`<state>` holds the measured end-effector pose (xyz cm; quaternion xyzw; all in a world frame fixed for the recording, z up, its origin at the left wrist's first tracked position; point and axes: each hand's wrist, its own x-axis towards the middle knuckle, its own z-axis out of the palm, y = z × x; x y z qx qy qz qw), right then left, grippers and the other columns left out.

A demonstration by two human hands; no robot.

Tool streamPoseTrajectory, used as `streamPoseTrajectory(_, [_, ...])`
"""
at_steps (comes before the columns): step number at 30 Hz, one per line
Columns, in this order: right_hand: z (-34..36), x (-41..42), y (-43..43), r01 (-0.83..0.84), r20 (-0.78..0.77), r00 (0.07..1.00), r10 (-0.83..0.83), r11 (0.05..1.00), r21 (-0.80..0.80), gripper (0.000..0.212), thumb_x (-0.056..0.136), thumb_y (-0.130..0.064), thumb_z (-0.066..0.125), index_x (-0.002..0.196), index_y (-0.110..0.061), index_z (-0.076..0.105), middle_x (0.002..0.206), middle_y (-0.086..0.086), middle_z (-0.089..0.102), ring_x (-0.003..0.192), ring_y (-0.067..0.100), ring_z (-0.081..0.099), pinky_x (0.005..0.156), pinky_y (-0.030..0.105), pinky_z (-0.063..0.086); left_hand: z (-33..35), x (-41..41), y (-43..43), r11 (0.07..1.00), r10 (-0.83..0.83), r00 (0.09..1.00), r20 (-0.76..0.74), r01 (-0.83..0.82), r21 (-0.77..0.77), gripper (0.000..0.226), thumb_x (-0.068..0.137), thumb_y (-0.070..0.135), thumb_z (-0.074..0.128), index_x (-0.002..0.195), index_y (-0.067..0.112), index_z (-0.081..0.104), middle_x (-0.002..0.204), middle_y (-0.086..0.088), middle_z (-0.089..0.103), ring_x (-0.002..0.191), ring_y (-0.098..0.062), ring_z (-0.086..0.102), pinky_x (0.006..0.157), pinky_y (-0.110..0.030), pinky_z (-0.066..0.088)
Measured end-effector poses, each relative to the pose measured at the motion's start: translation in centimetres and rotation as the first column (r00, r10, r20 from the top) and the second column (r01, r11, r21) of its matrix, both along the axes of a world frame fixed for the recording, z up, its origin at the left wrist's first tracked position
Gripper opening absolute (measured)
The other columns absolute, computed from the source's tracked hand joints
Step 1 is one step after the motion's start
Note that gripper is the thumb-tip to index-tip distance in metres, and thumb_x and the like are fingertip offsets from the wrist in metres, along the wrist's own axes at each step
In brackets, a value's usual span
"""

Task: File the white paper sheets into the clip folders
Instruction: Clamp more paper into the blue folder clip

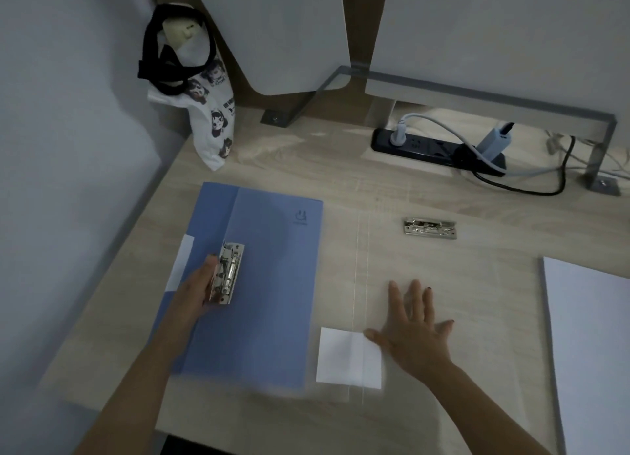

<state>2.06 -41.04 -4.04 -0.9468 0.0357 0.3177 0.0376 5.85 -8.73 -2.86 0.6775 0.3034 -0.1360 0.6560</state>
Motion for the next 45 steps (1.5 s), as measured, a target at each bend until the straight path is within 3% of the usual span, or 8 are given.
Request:
streamPoseTrajectory(4, [-0.2, -0.1, -0.2, -0.009, 0.032, 0.999, 0.010, 1.000, -0.016, 0.094, 0.079, -0.076, 0.022, 0.144, -0.024, -0.021, 0.151, 0.015, -0.030, 0.141, 0.036, -0.021, 0.107, 0.066, 0.012, 0.9, 4.9, -1.2, 0.987, 0.033, 0.999, -0.008, -0.032, 0.155, 0.047, 0.087, 0.057, 0.044, 0.073, 0.018, 0.066, 0.062, 0.002, 0.065, 0.062, -0.019, 0.060, 0.065, -0.033, 0.046])
streamPoseTrajectory(8, [-0.6, 0.1, -0.4, -0.021, 0.051, 0.998, 0.021, 1.000, -0.012, 0.117, 0.037, -0.082, -0.033, 0.136, -0.021, -0.028, 0.140, 0.013, -0.035, 0.141, 0.037, -0.016, 0.105, 0.066, 0.018, 0.5, 8.0, -2.2, 0.886, -0.066, 0.996, 0.054, 0.033, 0.463, 0.047, 0.090, 0.048, 0.047, 0.059, 0.012, 0.042, 0.055, -0.007, 0.040, 0.053, -0.021, 0.040, 0.053, -0.031, 0.028])
streamPoseTrajectory(12, [-0.8, 0.1, -0.6, 0.042, 0.078, 0.996, -0.040, 0.999, -0.030, 0.093, 0.080, -0.070, -0.008, 0.135, -0.016, 0.045, 0.137, 0.024, 0.048, 0.119, 0.043, 0.052, 0.064, 0.064, 0.050, -0.4, 9.2, -3.0, 0.812, -0.085, 0.996, 0.040, 0.045, 0.582, 0.040, 0.095, 0.038, 0.041, 0.075, 0.005, 0.052, 0.069, -0.014, 0.047, 0.070, -0.024, 0.046, 0.064, -0.034, 0.031])
streamPoseTrajectory(14, [-1.1, -0.1, -1.0, 0.042, 0.059, 0.997, -0.042, 0.999, -0.011, 0.080, 0.086, -0.063, -0.002, 0.128, -0.017, 0.049, 0.127, 0.021, 0.059, 0.110, 0.041, 0.060, 0.057, 0.059, 0.053, -0.5, 9.3, -3.8, 0.785, -0.107, 0.992, 0.059, 0.048, 0.617, 0.038, 0.096, 0.032, 0.042, 0.077, 0.001, 0.051, 0.073, -0.019, 0.050, 0.070, -0.029, 0.049, 0.068, -0.038, 0.036])
streamPoseTrajectory(23, [-0.7, -0.2, -0.8, 0.088, 0.069, 0.994, -0.089, 0.996, 0.005, 0.070, 0.075, -0.063, 0.027, 0.127, -0.020, 0.046, 0.127, 0.019, 0.059, 0.112, 0.038, 0.059, 0.062, 0.060, 0.052, -0.7, 7.3, -10.4, 0.415, -0.350, 0.934, 0.073, 0.085, 0.906, 0.059, 0.092, 0.025, 0.050, 0.140, -0.002, 0.030, 0.151, -0.027, 0.020, 0.142, -0.040, 0.010, 0.116, -0.052, 0.006])
streamPoseTrajectory(30, [0.2, 2.2, -3.4, 0.153, 0.264, 0.943, -0.201, 0.970, 0.192, 0.061, 0.084, -0.041, 0.026, 0.130, -0.010, 0.051, 0.138, 0.022, 0.047, 0.125, 0.035, 0.050, 0.093, 0.049, 0.047, -3.9, 6.1, -21.8, 0.120, -0.863, 0.504, -0.039, 0.279, 0.953, 0.053, 0.090, 0.031, 0.033, 0.133, 0.004, 0.046, 0.146, -0.017, 0.039, 0.139, -0.033, 0.028, 0.115, -0.040, 0.006])
streamPoseTrajectory(40, [-2.2, 10.5, -5.8, 0.033, 0.475, 0.869, -0.138, 0.974, 0.222, 0.063, 0.087, -0.030, 0.011, 0.143, -0.007, 0.028, 0.152, 0.016, 0.025, 0.142, 0.031, 0.020, 0.114, 0.035, 0.010, -7.2, 5.7, -23.9, 0.061, -0.837, 0.536, -0.113, 0.297, 0.953, 0.059, 0.097, 0.040, 0.011, 0.143, 0.008, 0.031, 0.151, -0.015, 0.030, 0.142, -0.028, 0.024, 0.113, -0.042, 0.015])
streamPoseTrajectory(45, [-3.5, 11.5, -5.7, 0.015, 0.566, 0.817, -0.105, 0.987, 0.162, 0.054, 0.085, -0.017, 0.030, 0.137, -0.010, 0.041, 0.139, 0.018, 0.048, 0.131, 0.037, 0.042, 0.106, 0.047, 0.036, -7.2, 5.6, -23.9, 0.071, -0.828, 0.550, -0.111, 0.300, 0.951, 0.058, 0.096, 0.040, 0.018, 0.145, 0.009, 0.027, 0.153, -0.013, 0.025, 0.144, -0.025, 0.017, 0.114, -0.041, 0.015])
